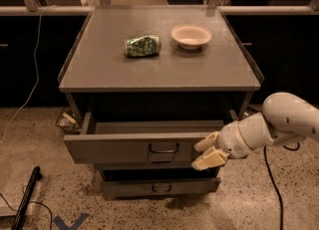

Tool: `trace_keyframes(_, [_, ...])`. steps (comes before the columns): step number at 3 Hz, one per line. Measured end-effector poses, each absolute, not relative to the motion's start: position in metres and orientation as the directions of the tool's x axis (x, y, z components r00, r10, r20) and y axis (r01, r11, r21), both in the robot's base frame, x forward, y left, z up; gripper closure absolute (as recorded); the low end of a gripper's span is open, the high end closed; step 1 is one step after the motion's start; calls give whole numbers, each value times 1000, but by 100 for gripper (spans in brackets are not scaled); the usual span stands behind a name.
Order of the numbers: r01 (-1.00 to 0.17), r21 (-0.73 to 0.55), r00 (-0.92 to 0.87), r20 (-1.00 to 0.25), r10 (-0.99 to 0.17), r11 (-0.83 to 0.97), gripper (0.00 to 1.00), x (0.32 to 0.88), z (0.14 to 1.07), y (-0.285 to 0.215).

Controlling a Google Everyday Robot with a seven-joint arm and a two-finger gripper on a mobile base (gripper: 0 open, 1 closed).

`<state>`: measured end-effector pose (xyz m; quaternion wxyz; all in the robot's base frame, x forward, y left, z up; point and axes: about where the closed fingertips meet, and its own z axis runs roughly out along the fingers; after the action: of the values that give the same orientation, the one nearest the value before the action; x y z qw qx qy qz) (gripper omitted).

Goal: Close top drawer

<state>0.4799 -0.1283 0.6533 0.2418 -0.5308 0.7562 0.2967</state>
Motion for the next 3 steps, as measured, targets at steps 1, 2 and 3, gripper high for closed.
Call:
trace_keyframes(1, [-946, 192, -320, -681, -659, 260, 25, 480, 653, -128])
trace_keyframes(2, [-946, 192, -320, -681, -659, 260, 2, 480, 653, -128])
trace_keyframes(3, [-950, 185, -309, -685, -659, 253, 0, 489, 655, -126])
